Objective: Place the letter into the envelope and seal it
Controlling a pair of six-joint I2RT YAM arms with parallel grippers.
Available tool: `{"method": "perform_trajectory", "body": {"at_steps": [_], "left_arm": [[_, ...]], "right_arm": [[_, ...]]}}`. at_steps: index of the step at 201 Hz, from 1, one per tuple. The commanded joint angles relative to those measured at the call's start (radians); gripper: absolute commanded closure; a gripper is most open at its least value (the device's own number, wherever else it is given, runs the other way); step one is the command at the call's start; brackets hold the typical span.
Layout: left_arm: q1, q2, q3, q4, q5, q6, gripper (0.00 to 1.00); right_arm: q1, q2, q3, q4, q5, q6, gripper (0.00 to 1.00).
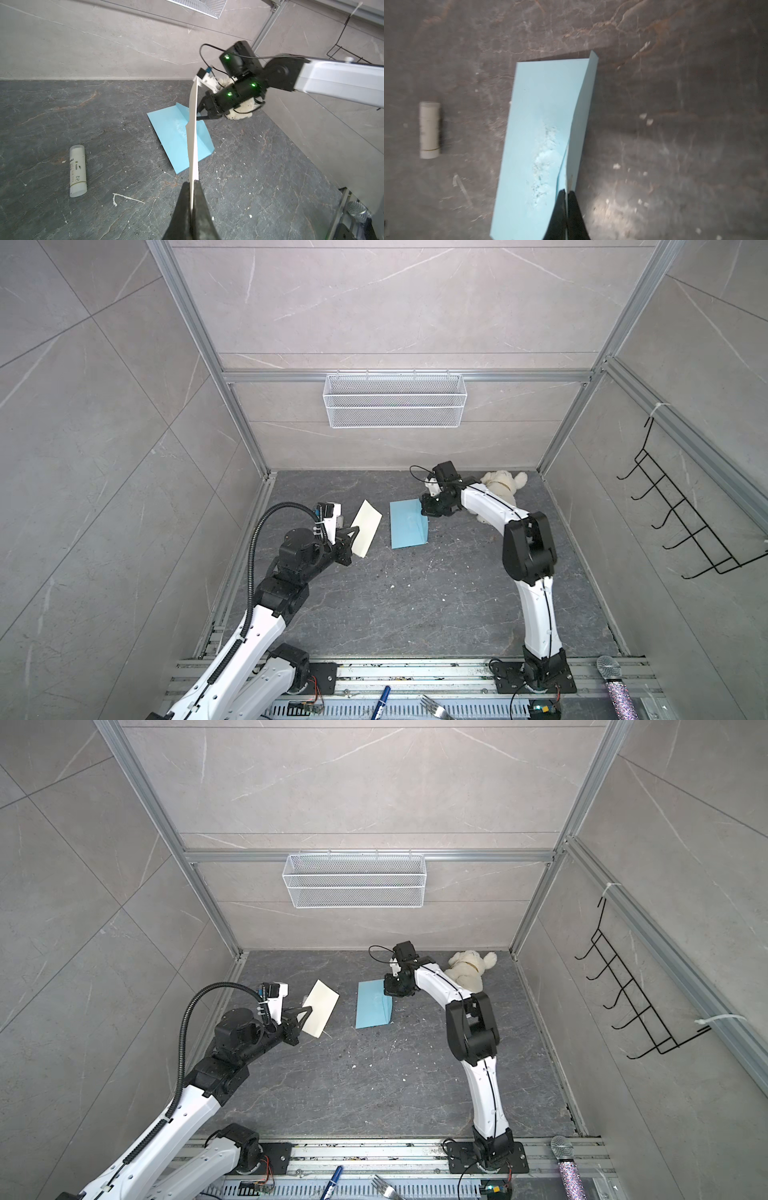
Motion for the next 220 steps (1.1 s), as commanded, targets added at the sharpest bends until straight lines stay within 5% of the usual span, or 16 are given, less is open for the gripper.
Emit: {"method": "perform_trajectory", "body": {"at_steps": [1,83,220], "left_arm": [[0.007,0.001,-0.001,0.1,-0.02,-0.062,1.0],[0.005,0.1,0.015,0.173,0.017,-0.131,1.0],[-0.046,0.229,0.052,0.262,-0.012,-0.225,1.0]], "right_arm": [[0.001,-0.177,-0.196,0.236,-0.067,0.177,1.0],[0.001,-0.397,-0.614,0.495,-0.118,0.219,1.0],[-0.005,-0.32,-0.673,0.474,-0.038,0.075,0.96]]}}
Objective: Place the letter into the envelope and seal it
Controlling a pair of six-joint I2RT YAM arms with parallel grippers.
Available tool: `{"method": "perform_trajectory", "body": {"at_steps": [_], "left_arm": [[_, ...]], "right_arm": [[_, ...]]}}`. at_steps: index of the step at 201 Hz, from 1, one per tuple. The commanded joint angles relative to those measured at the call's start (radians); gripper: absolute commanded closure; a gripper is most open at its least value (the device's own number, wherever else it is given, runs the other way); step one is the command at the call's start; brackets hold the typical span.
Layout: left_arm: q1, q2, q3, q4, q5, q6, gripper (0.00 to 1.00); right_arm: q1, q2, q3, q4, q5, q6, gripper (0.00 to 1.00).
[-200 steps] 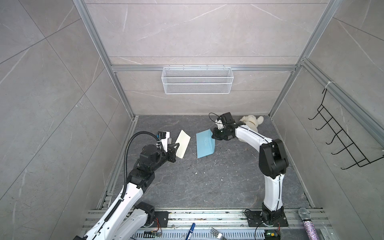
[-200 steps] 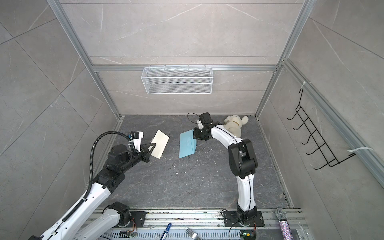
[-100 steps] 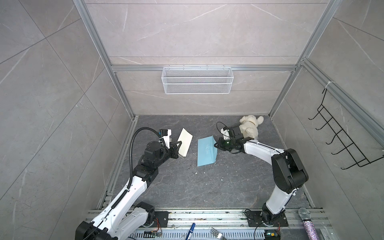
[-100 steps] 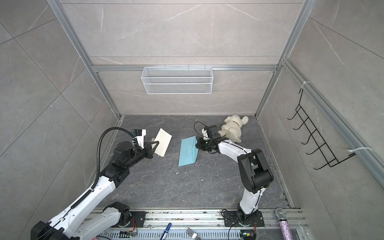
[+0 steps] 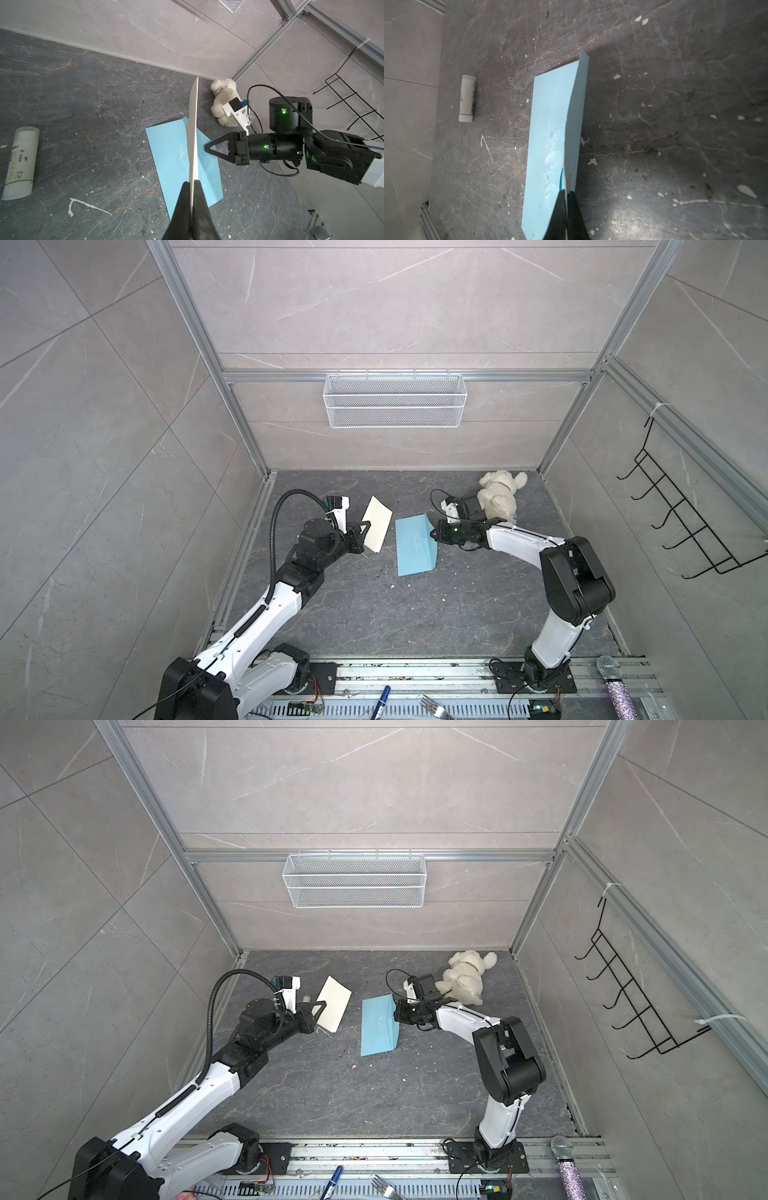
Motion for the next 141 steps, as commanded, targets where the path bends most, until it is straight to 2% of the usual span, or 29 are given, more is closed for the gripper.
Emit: {"method": "perform_trajectory", "body": {"at_steps": [1,21,47,68,91,105,120,141], "left_arm": [[-0.008,0.009,0.046,0.068,-0.015,-0.016,1.0],[-0.013,0.016,0.041,0.085,-0.017,-0.029,1.0],[-0.015,0.028,0.039,0.115,-0.018,-0.053,1.0],[-0.016,0.036,0.035,0.149,-0.017,-0.081,1.0],[-0.016,0.038,0.02,0.214,-0.017,-0.127,1.0],[-0.016,0.041,0.01,0.266,-0.019,-0.162,1.0],[-0.017,0.047,0.0,0.323,-0.015,-0.2,1.0],[-0.018,0.07,0.006,0.387,0.018,-0.242,1.0]], "right_arm": [[-0.005,0.03,-0.011,0.009,0.022,-0.031,0.96],[-0.007,0.035,-0.016,0.019,0.022,-0.031,0.9],[-0.006,0.024,-0.026,0.022,0.032,-0.047,0.74],[-0.007,-0.024,-0.041,0.018,0.058,-0.065,0.54],[-0.008,-0.133,-0.082,0.025,0.096,-0.091,0.38],[-0.008,-0.207,-0.1,0.032,0.098,-0.101,0.15],[-0.008,-0.279,-0.111,0.044,0.074,-0.096,0.02],[-0.008,-0.353,-0.116,0.087,0.013,-0.036,0.01]]}}
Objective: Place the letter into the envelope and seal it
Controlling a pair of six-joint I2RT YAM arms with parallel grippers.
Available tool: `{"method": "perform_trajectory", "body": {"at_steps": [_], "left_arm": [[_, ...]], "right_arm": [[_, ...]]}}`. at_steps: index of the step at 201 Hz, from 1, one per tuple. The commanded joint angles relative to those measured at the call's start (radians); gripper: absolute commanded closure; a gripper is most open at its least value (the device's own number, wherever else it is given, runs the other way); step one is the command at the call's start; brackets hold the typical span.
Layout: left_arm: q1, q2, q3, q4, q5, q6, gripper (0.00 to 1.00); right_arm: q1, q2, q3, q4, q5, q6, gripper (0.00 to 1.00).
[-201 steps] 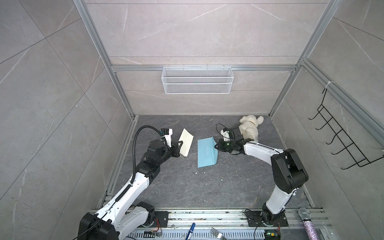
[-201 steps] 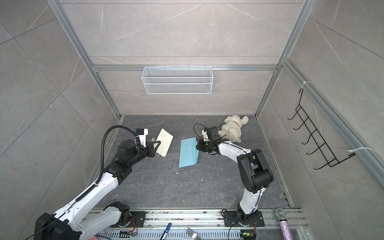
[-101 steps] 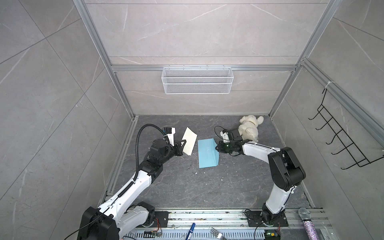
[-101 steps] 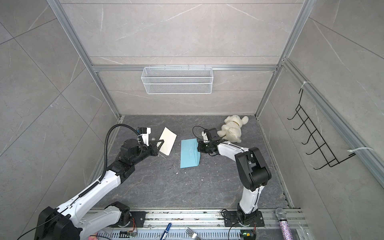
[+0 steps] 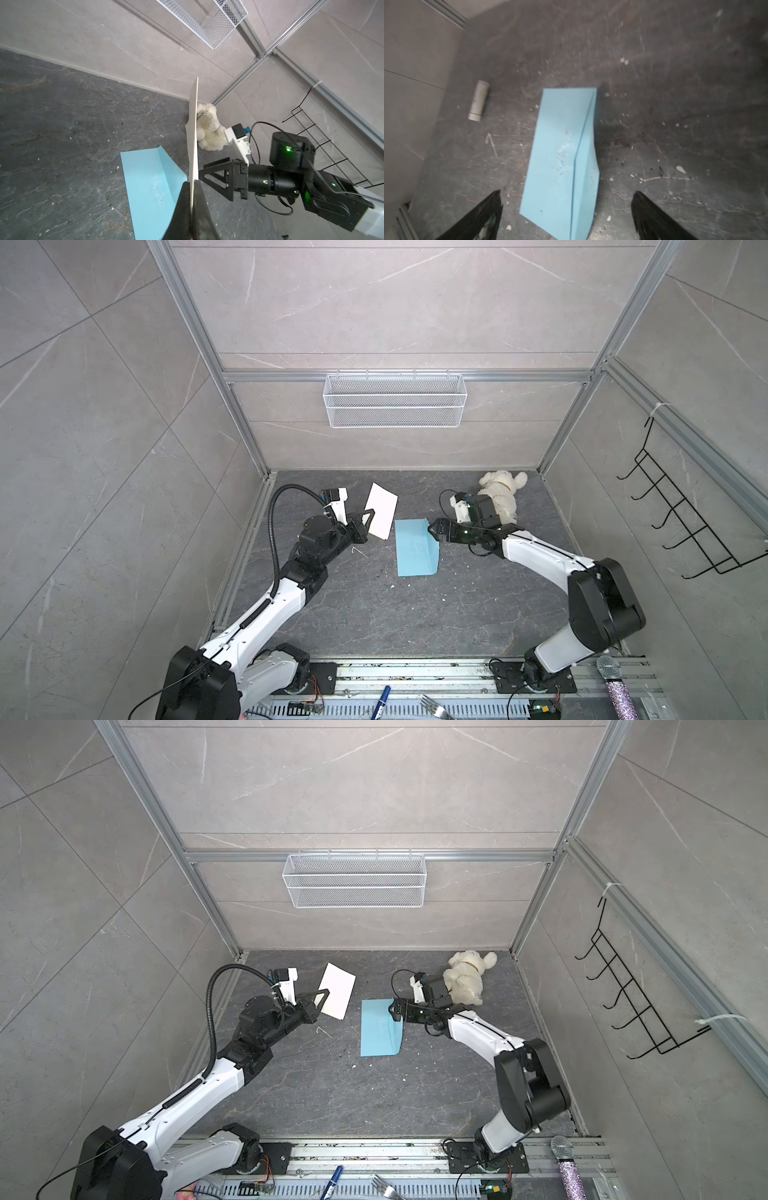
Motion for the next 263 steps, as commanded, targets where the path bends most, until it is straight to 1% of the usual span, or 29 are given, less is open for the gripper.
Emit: {"method": "perform_trajectory", "body": {"at_steps": [1,28,45,63,93,134,189,213,260,263], "left_arm": [[-0.007,0.023,0.005,0.163,0.021,-0.077,1.0],[-0.007,0.062,0.025,0.234,0.082,-0.125,1.0],[-0.007,0.083,0.024,0.293,0.095,-0.173,1.0],[-0.007,0.104,0.025,0.35,0.116,-0.215,1.0],[-0.01,0.137,0.03,0.431,0.145,-0.285,1.0],[-0.022,0.168,0.046,0.468,0.168,-0.316,1.0],[-0.029,0.181,0.053,0.481,0.185,-0.321,1.0],[-0.03,0.187,0.055,0.484,0.189,-0.323,1.0],[-0.032,0.195,0.056,0.486,0.205,-0.332,1.0],[-0.032,0.195,0.055,0.486,0.205,-0.333,1.0]], "right_arm": [[-0.002,-0.084,-0.012,0.059,-0.051,0.04,0.01],[-0.002,-0.13,-0.031,0.176,-0.163,0.167,0.01],[-0.002,-0.15,-0.066,0.326,-0.24,0.268,0.01],[-0.001,-0.167,-0.114,0.508,-0.282,0.392,0.08],[0.01,-0.152,-0.142,0.668,-0.298,0.517,0.16],[0.054,-0.1,-0.136,0.783,-0.296,0.581,0.22],[0.124,-0.033,-0.078,0.797,-0.296,0.582,0.3],[0.144,-0.02,-0.066,0.821,-0.298,0.589,0.37],[0.154,-0.014,-0.071,0.884,-0.308,0.599,0.55],[0.154,-0.012,-0.071,0.891,-0.311,0.625,0.56]]}}
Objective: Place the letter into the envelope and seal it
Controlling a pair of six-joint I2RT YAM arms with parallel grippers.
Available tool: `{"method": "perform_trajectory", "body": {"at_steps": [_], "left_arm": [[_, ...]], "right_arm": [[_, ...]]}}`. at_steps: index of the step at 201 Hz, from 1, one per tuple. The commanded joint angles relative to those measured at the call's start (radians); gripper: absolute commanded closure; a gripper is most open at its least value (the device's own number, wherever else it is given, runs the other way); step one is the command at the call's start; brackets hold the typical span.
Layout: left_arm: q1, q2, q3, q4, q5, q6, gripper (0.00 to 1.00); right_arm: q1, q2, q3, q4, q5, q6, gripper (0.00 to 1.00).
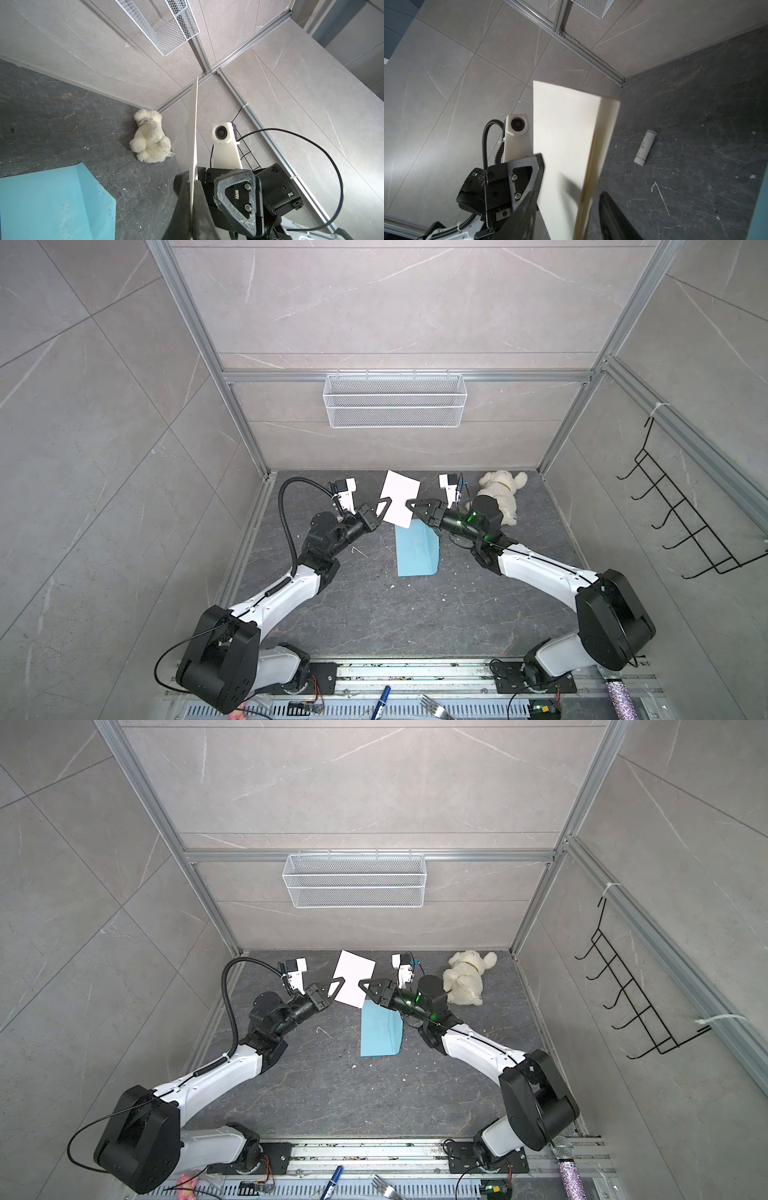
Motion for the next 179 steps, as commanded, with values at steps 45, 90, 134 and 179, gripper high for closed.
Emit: {"method": "perform_trajectory", "body": {"at_steps": [45,90,134,179], "left_arm": [[-0.007,0.004,0.04,0.064,0.035,-0.004,1.0],[-0.007,0.01,0.045,0.013,0.046,0.025,1.0],[-0.007,-0.033,0.071,-0.215,0.025,0.199,0.64],[-0.01,-0.108,0.086,-0.493,-0.063,0.415,0.35]], "right_arm": [[0.007,0.019,0.027,0.106,-0.029,0.043,0.71],[0.009,0.015,0.021,0.067,-0.021,0.019,0.97],[0.009,-0.045,0.006,-0.117,0.067,-0.124,1.0],[0.0,-0.121,0.026,-0.431,0.251,-0.313,1.0]]}}
